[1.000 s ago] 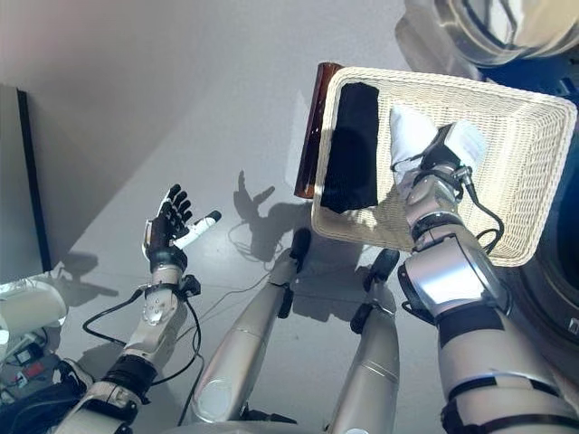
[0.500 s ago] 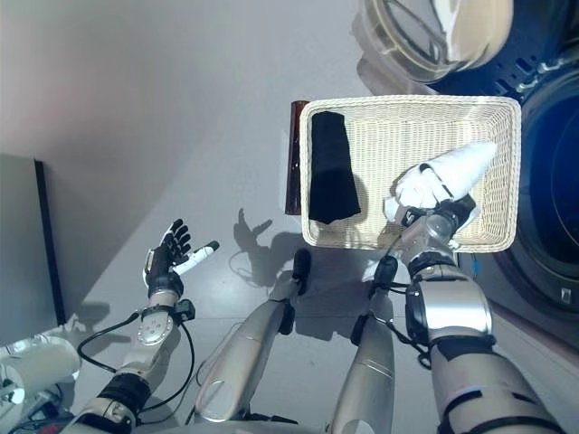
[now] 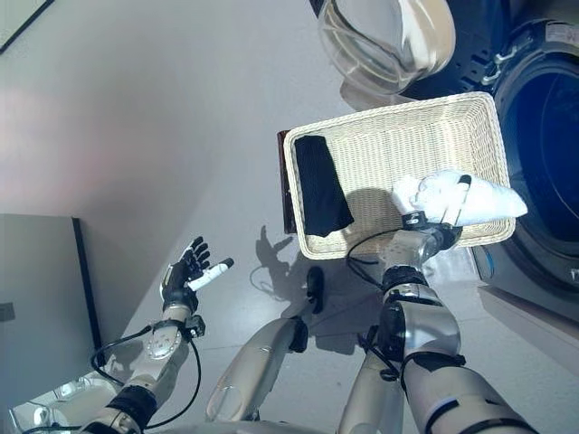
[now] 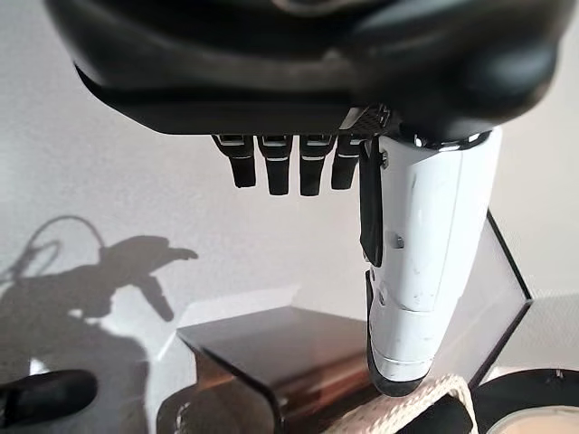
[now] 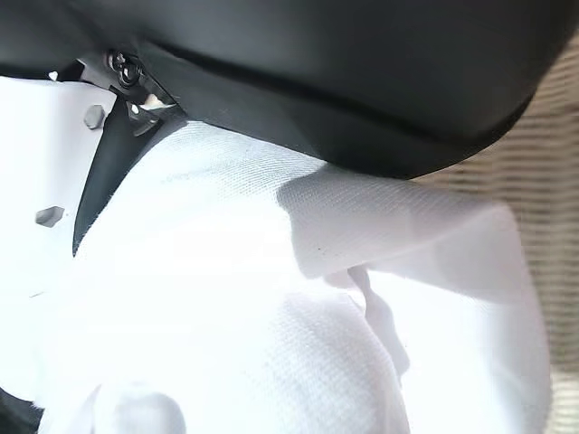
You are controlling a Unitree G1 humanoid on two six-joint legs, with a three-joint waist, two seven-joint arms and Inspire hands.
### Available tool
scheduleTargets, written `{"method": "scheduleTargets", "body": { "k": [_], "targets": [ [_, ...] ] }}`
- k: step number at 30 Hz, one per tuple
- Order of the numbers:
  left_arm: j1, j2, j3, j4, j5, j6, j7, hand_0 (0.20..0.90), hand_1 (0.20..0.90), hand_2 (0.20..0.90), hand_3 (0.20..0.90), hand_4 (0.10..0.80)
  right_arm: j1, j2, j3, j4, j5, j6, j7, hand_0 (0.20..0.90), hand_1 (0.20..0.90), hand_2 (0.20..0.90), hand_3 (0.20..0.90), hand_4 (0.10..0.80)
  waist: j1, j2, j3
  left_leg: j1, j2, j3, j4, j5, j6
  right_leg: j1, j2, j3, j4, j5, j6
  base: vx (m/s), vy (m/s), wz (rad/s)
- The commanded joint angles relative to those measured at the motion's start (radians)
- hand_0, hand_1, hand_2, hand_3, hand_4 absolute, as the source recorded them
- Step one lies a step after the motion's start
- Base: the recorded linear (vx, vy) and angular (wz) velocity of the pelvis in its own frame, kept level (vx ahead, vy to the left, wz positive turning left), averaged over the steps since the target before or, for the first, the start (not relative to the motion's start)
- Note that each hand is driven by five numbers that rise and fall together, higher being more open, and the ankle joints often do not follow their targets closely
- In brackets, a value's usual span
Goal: Pick up the clothes and place them into the washing machine
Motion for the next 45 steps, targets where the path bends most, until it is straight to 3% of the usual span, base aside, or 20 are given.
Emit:
{"method": "scheduleTargets", "body": {
  "k": [1, 5, 10, 11, 13, 16, 26, 39, 45],
  "targets": [
    [0.02, 0.004, 0.005, -0.009, -0.027, -0.083, -0.001, 0.9, 0.9, 0.9, 0.9, 0.8, -0.013, -0.078, 0.019, -0.091, -0.034, -0.108, -0.006, 0.2, 0.2, 0.2, 0.2, 0.3, -0.001, 0.058, -0.073, -0.066, -0.002, -0.048, 0.032, -0.028, -0.083, 0.044, 0.043, -0.015, 0.061, -0.143, -0.042, 0.033, 0.009, -0.15],
    [0.028, 0.007, -0.007, -0.004, -0.029, -0.088, 0.002, 0.9, 0.9, 0.9, 0.9, 0.8, -0.067, -0.163, -0.001, -0.132, -0.123, -0.139, -0.1, 0.2, 0.2, 0.2, 0.2, 0.3, -0.003, 0.081, -0.085, -0.057, 0.001, -0.032, 0.036, -0.037, -0.082, 0.036, 0.049, 0.006, 0.065, -0.145, -0.041, 0.063, 0.023, -0.15],
    [0.038, 0.04, -0.016, -0.039, -0.026, -0.104, 0.003, 0.9, 0.9, 0.9, 0.9, 0.8, -0.241, -0.397, 0.088, -0.226, -0.326, -0.149, -0.266, 0.2, 0.2, 0.2, 0.2, 0.3, 0.005, 0.095, -0.105, -0.052, 0.004, -0.021, 0.031, -0.04, -0.085, 0.015, 0.047, 0.03, 0.068, -0.14, -0.035, 0.033, 0.004, -0.18],
    [0.039, 0.057, -0.013, -0.052, -0.031, -0.103, 0.009, 0.9, 0.9, 0.9, 0.9, 0.8, -0.307, -0.475, 0.158, -0.26, -0.363, -0.134, -0.276, 0.9, 0.9, 0.9, 0.9, 0.8, 0.004, 0.091, -0.116, -0.049, 0.003, -0.017, 0.022, -0.039, -0.088, 0.005, 0.048, 0.035, 0.072, -0.138, -0.035, 0.043, 0.034, -0.15],
    [0.037, 0.063, -0.007, -0.054, -0.034, -0.103, 0.015, 0.9, 0.9, 0.9, 0.9, 0.8, -0.345, -0.499, 0.213, -0.288, -0.386, -0.126, -0.28, 0.9, 0.9, 0.9, 0.9, 0.8, -0.004, 0.091, -0.119, -0.047, 0.003, -0.008, 0.014, -0.038, -0.091, -0.007, 0.051, 0.045, 0.078, -0.135, -0.036, 0.041, 0.028, -0.17],
    [0.035, 0.054, 0.01, -0.053, -0.056, -0.101, 0.016, 0.9, 0.9, 0.9, 0.9, 0.8, -0.335, -0.46, 0.246, -0.318, -0.37, -0.111, -0.243, 0.9, 0.9, 0.9, 0.9, 0.8, -0.016, 0.091, -0.12, -0.048, 0.004, 0.005, 0.012, -0.039, -0.091, -0.014, 0.059, 0.054, 0.08, -0.134, -0.039, 0.028, 0.012, -0.16],
    [0.034, 0.021, 0.037, -0.035, -0.089, -0.101, -0.011, 0.9, 0.9, 0.9, 0.9, 0.8, -0.246, -0.339, 0.194, -0.199, -0.304, -0.086, -0.166, 0.9, 0.9, 0.9, 0.9, 0.8, -0.022, 0.091, -0.133, -0.053, 0.002, 0.004, 0.015, -0.045, -0.092, -0.013, 0.06, 0.048, 0.08, -0.136, -0.047, 0.006, -0.002, -0.03],
    [0.047, 0.029, 0.07, -0.016, -0.079, -0.101, -0.009, 0.9, 0.9, 0.9, 0.9, 0.8, -0.189, -0.276, 0.186, -0.168, -0.281, -0.074, -0.141, 0.9, 0.9, 0.9, 0.9, 0.8, -0.017, 0.076, -0.134, -0.065, 0.001, -0.005, 0.021, -0.041, -0.089, -0.016, 0.059, 0.038, 0.085, -0.136, -0.05, -0.007, 0.003, 0.03],
    [0.048, 0.039, 0.074, -0.006, -0.042, -0.079, -0.01, 0.9, 0.9, 0.9, 0.9, 0.8, -0.198, -0.287, 0.289, 0.025, -0.367, 0.083, -0.14, 0.9, 0.9, 0.9, 0.9, 0.8, -0.024, 0.047, -0.12, -0.072, 0.01, 0.001, 0.034, -0.044, -0.09, -0.016, 0.064, 0.035, 0.086, -0.129, -0.054, -0.01, -0.009, 0.0]
  ]
}}
